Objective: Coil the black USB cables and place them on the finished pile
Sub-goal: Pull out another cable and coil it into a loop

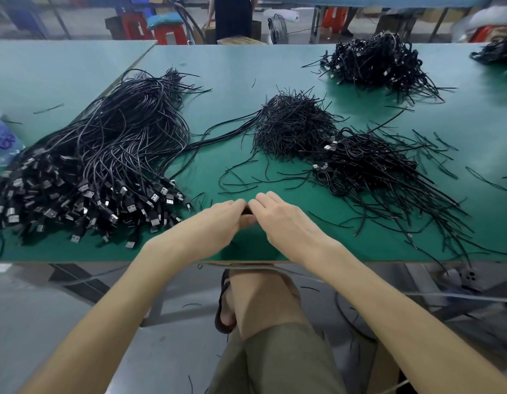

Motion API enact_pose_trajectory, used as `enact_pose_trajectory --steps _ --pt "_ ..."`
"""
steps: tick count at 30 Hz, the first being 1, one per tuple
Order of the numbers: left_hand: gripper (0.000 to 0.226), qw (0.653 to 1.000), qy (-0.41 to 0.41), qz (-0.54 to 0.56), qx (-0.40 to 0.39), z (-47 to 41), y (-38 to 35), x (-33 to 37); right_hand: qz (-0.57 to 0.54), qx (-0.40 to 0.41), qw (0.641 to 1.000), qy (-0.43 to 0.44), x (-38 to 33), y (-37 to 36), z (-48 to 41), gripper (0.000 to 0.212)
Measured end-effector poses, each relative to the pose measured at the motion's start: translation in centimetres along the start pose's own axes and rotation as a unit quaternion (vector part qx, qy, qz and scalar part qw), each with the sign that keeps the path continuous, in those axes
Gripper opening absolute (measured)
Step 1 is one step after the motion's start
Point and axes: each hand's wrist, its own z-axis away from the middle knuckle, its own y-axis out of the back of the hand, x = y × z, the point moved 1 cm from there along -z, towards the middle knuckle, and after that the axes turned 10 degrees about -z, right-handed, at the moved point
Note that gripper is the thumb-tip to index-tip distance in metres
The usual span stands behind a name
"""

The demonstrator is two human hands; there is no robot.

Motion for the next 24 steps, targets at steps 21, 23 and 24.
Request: enact_pose_trajectory --steps 21,23,24 --pt "0.031 0.845 0.179 0.476 0.165 -2.4 -0.3 -2.1 -0.04 0.054 0.982 -0.177 -2.7 -3.5 -0.6 0.021" --pt "0.03 0.835 0.173 0.499 0.154 -2.5 -0.6 -1.1 -0.008 0.048 0.98 -0.193 -1.5 -3.1 -0.5 0.017" --pt "0.03 0.831 0.17 0.507 0.154 -2.6 -0.6 -0.7 -0.007 0.046 0.978 -0.205 -0.9 -2.9 -0.5 0.018"
